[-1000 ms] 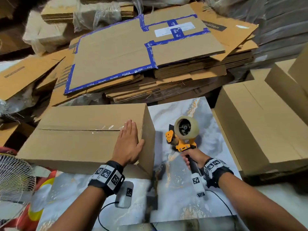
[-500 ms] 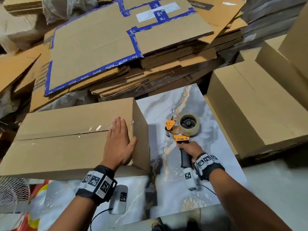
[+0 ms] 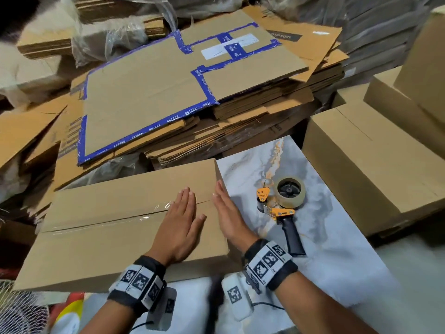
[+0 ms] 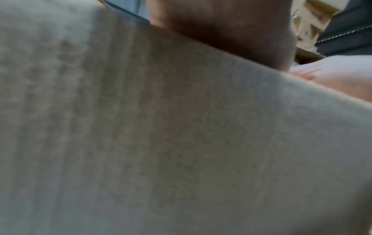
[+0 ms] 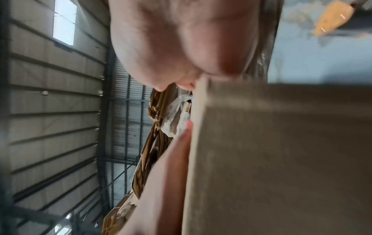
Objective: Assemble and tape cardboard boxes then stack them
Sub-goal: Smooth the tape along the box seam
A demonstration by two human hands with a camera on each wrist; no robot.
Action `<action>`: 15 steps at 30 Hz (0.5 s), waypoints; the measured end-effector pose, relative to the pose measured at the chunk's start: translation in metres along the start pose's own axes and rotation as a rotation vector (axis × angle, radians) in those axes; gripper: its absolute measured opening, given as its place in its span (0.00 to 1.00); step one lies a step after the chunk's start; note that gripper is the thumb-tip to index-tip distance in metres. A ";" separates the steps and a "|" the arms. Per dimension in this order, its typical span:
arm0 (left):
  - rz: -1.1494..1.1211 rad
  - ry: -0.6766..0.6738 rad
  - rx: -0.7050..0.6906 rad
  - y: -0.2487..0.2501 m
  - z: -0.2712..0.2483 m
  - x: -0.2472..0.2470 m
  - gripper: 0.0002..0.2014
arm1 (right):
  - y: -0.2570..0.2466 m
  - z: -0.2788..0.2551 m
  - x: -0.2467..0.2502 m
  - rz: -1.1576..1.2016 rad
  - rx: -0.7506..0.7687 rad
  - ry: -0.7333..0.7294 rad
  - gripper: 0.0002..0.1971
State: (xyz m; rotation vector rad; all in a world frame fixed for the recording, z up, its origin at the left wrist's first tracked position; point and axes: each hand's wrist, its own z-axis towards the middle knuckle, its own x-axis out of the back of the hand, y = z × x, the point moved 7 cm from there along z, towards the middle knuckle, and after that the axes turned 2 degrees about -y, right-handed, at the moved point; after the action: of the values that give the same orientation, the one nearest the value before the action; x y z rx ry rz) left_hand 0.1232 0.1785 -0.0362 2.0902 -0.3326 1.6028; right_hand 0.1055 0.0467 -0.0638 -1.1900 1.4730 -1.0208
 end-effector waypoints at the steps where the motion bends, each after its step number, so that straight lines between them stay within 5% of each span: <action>1: 0.003 0.003 -0.002 -0.001 0.000 -0.002 0.42 | 0.001 0.000 -0.006 0.016 -0.008 -0.002 0.29; 6: 0.030 -0.004 0.001 -0.001 0.002 -0.007 0.42 | 0.024 0.012 -0.002 0.169 -0.178 -0.008 0.36; 10: 0.032 -0.006 -0.015 -0.002 0.001 -0.009 0.41 | 0.024 0.017 0.003 -0.013 -0.211 0.019 0.60; 15: 0.046 -0.004 -0.026 -0.004 0.003 -0.011 0.39 | 0.011 0.015 0.004 -0.024 -0.134 0.097 0.39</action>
State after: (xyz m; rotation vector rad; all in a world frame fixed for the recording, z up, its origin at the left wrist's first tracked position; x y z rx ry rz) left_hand 0.1242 0.1795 -0.0480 2.0807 -0.4032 1.6125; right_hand 0.1182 0.0440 -0.0781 -1.2708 1.6283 -1.0214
